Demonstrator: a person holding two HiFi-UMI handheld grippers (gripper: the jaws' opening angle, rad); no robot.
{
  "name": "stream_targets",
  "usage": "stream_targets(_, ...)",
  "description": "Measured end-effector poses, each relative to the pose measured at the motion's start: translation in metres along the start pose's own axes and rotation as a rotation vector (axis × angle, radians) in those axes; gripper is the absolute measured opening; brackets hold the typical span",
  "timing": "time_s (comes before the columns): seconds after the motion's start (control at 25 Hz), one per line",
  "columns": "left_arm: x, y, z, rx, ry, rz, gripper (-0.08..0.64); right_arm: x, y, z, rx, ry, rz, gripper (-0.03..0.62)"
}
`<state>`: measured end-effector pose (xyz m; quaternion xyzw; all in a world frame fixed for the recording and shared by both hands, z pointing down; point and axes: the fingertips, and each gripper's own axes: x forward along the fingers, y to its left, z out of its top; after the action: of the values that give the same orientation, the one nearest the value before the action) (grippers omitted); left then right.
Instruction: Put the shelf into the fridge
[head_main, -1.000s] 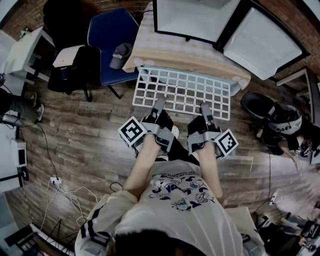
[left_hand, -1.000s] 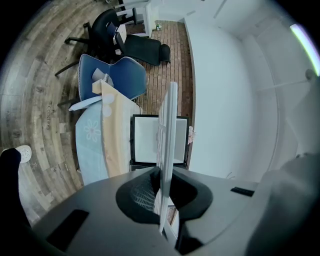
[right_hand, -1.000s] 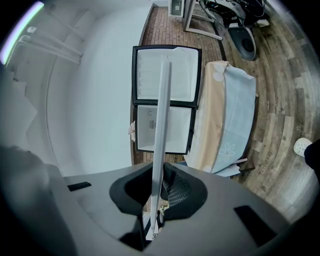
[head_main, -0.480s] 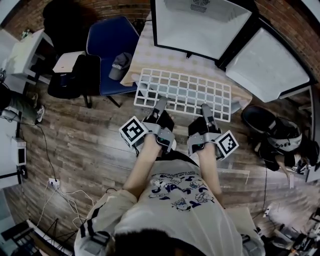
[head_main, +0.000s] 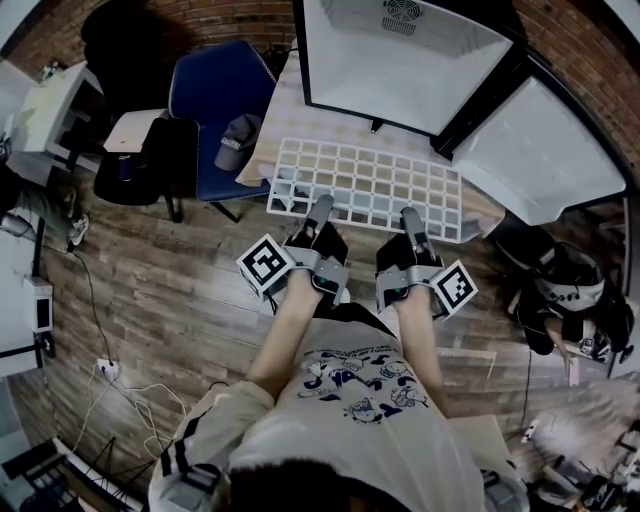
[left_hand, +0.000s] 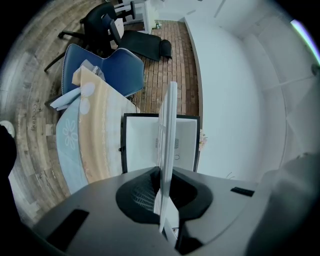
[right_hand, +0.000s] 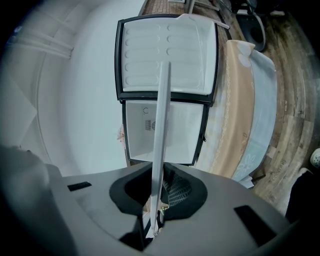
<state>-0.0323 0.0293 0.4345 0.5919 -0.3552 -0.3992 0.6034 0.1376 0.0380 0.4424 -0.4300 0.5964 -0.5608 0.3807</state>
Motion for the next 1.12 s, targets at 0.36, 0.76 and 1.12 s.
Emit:
stream_targets(0.36, 0.035, 0.007, 0.013, -0.010, 0.015, 0.017, 0.038, 0.031, -0.003, 0.015, 0.007, -0.019, -0.012, 0.051)
stream_targets(0.76, 0.096, 0.008, 0.040, -0.014, 0.055, 0.017, 0.038, 0.087, -0.004, 0.037, 0.010, -0.055, -0.018, 0.051)
stream_targets(1.12, 0.141, 0.012, 0.063, -0.024, 0.083, 0.019, 0.038, 0.133, -0.005, 0.052, 0.011, -0.078, -0.024, 0.051)
